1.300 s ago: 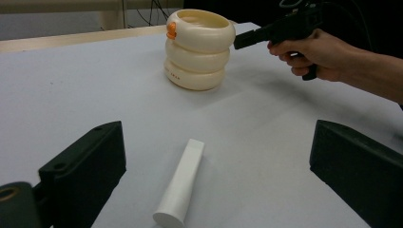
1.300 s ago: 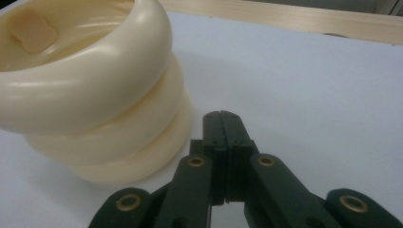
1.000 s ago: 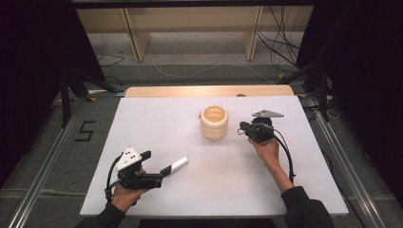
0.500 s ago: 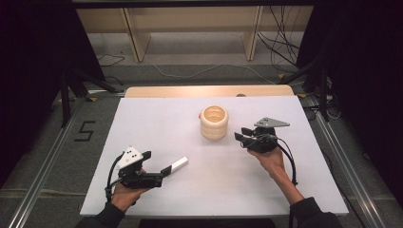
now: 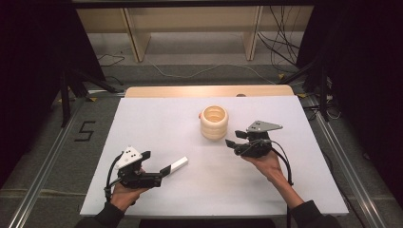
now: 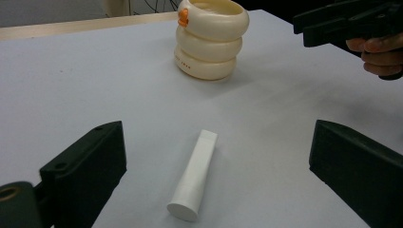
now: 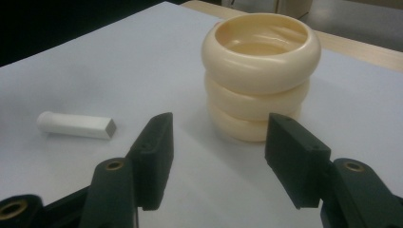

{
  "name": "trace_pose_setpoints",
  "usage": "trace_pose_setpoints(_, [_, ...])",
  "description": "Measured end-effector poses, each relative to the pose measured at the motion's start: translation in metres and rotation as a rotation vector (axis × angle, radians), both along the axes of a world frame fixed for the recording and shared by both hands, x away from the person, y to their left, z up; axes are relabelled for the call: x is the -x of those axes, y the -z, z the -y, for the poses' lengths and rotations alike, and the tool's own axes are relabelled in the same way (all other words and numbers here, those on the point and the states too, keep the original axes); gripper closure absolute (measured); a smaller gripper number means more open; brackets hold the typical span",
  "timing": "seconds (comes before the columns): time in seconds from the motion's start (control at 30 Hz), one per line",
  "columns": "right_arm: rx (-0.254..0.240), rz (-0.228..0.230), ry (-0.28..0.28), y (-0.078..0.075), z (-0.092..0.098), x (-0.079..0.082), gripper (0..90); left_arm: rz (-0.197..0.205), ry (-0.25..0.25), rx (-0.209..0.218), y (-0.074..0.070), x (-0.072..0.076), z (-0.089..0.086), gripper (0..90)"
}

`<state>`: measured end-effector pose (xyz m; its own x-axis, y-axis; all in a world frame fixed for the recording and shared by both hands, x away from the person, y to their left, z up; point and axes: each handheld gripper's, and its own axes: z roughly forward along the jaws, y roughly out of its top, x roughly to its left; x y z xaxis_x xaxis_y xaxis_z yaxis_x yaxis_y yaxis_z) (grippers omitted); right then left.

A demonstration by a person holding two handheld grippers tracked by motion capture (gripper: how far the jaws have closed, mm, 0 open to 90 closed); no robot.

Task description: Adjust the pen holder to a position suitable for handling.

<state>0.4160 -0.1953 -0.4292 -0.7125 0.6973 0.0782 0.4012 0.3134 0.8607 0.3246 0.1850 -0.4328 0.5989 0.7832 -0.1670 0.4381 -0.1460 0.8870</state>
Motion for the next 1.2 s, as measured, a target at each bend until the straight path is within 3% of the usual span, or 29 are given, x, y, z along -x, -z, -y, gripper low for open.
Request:
trace_pose_setpoints(0.53, [-0.005, -0.007, -0.055, 0.002, -0.011, 0.025, 33.1, -0.055, 0.004, -0.054, 0.003, -0.01, 0.002, 4.1])
trace_pose_setpoints(1.2, [-0.016, 0.002, -0.074, 0.004, -0.001, 0.054, 30.5, -0.155, 0.068, -0.198, -0.006, -0.03, 0.013, 6.3])
